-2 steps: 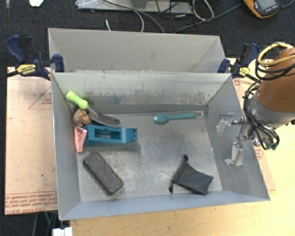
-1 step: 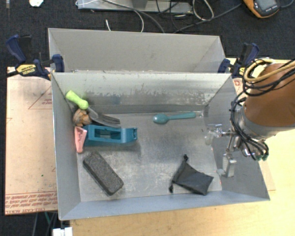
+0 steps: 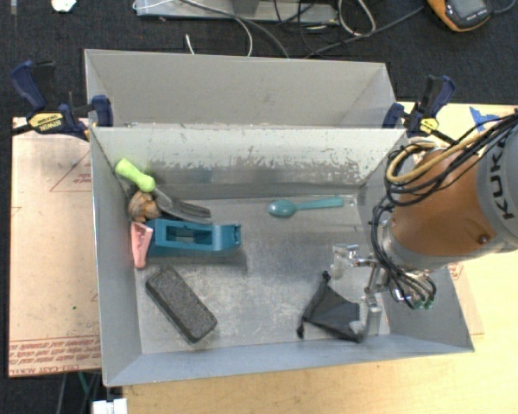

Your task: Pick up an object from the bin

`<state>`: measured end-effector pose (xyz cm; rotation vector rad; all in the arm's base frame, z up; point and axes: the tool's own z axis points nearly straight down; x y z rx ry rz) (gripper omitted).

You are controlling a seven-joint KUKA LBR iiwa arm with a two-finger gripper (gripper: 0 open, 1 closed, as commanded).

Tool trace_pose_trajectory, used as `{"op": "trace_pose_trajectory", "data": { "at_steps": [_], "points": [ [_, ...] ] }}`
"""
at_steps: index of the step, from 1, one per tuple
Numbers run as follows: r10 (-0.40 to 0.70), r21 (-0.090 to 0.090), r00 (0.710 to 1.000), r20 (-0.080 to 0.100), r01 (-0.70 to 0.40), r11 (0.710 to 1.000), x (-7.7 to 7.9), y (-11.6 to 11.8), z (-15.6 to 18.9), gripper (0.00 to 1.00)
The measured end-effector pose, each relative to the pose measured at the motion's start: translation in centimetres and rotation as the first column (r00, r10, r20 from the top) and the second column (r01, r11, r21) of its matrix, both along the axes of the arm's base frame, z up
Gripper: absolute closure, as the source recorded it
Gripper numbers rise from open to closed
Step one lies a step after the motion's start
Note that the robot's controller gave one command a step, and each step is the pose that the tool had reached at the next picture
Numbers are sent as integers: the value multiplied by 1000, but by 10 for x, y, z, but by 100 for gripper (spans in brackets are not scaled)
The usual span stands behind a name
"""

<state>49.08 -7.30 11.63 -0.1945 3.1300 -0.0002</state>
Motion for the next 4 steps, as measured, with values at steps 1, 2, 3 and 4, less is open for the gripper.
{"op": "trace_pose_trajectory", "data": {
  "at_steps": [1, 2, 3, 4],
  "points": [
    [14, 1, 1000, -3, -14, 1000, -1, 57, -40, 0],
    [-99, 3, 995, -2, 99, 995, -1, 84, -51, 100],
    [-151, 3, 989, -4, 151, 989, -1, 73, -49, 100],
    [-126, 4, 992, 0, 126, 992, -1, 61, -19, 100]
  ]
}}
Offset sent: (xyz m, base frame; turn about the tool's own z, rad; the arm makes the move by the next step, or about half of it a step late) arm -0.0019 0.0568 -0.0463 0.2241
